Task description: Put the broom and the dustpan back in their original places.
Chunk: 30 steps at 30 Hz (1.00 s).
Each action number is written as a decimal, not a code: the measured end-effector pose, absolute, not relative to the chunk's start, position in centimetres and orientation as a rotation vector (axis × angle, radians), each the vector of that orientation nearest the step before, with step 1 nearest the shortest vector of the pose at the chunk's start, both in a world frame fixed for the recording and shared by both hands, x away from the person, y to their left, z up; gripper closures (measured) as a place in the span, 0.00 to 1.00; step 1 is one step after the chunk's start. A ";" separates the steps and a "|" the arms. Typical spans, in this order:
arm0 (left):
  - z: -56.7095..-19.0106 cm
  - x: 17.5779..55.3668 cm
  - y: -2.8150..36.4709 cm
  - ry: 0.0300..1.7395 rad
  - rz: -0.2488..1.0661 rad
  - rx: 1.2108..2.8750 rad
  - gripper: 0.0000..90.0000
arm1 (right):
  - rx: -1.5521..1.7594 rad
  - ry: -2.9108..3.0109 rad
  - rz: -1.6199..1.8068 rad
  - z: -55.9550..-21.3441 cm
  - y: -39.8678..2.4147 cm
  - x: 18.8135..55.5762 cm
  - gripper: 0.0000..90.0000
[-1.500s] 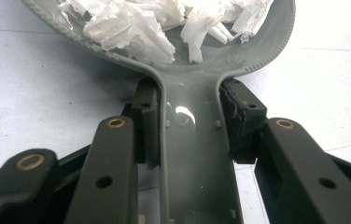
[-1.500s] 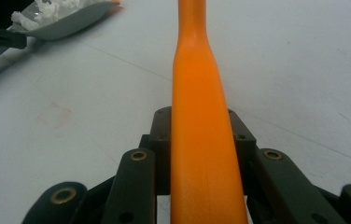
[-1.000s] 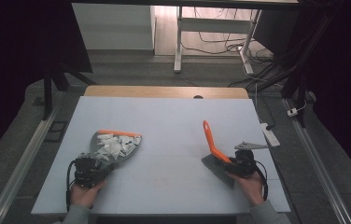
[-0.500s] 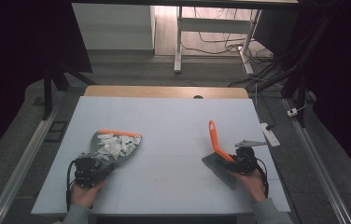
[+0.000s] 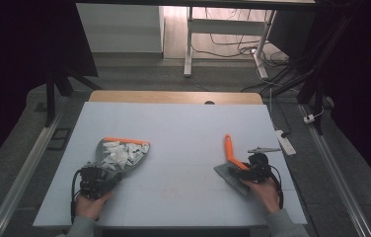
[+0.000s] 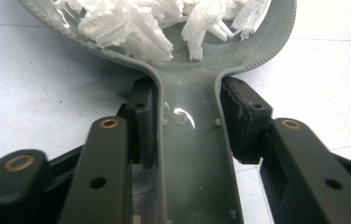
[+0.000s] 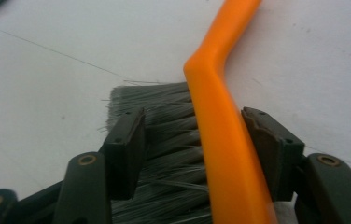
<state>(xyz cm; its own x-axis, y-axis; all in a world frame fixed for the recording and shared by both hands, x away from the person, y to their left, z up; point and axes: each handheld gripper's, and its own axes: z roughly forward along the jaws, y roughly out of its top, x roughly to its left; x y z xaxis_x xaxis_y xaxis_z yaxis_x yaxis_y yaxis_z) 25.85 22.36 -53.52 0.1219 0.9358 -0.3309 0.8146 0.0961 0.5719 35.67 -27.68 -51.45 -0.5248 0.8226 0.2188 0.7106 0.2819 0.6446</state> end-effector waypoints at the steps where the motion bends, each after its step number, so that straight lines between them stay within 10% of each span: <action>1: -53.5 25.8 22.4 1.708 0.233 1.732 0.60 | 1.442 2.380 1.059 -51.4 -27.6 35.6 0.44; 12: -52.8 25.2 22.7 1.682 0.283 1.744 0.24 | 1.423 2.300 1.011 -50.8 -27.8 35.2 0.38; 30: -49.9 23.6 22.8 1.375 0.361 1.879 0.31 | 1.142 2.370 1.213 -49.1 -27.4 33.4 0.46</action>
<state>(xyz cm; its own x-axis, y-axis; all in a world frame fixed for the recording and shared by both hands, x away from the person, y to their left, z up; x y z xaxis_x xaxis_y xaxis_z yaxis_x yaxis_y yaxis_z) 23.55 22.75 -49.87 0.3783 0.9029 -0.2041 0.6862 -0.1255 0.7165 33.42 -27.39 -49.11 -0.6640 0.7369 0.1267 0.5339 0.3486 0.7703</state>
